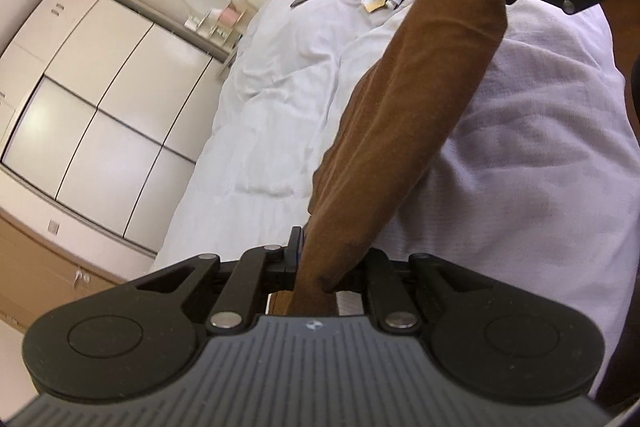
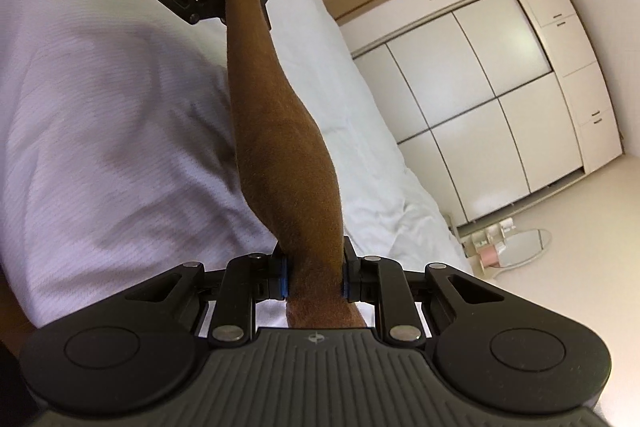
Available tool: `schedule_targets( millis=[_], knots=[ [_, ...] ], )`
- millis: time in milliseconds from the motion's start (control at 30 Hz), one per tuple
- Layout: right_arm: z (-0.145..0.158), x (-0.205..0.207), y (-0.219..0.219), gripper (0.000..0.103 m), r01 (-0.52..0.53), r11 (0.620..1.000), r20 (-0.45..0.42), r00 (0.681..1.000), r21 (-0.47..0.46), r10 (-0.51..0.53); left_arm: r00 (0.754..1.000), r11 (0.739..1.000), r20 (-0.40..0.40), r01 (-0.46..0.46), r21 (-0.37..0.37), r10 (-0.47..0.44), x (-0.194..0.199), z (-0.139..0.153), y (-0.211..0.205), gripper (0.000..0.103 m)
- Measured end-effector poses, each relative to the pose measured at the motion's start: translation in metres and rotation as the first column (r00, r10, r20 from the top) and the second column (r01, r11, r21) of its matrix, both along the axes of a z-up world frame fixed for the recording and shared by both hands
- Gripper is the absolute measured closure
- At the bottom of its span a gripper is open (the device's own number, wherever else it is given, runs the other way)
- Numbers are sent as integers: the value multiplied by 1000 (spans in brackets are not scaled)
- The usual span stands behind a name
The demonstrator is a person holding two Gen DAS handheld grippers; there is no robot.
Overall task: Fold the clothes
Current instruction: 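Lift the folded garment with both grippers and carry it over the clothes stack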
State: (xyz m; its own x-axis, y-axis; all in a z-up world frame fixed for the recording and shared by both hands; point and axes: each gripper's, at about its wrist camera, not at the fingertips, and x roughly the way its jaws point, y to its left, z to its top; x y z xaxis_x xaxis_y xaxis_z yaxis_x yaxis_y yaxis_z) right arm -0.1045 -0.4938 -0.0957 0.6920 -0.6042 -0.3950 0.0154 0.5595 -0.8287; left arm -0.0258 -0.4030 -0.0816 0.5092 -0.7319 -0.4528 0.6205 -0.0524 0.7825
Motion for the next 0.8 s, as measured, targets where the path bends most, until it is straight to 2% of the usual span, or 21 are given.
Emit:
schedule_targets(
  millis=[500, 800],
  knots=[
    [8, -29, -15, 83, -99, 991, 56, 994, 93, 94, 995, 994, 17, -99, 50, 98, -16, 1, -5, 95],
    [25, -48, -9, 83, -88, 992, 92, 993, 94, 80, 998, 998, 8, -59, 26, 59, -31, 26, 7, 95]
  ],
)
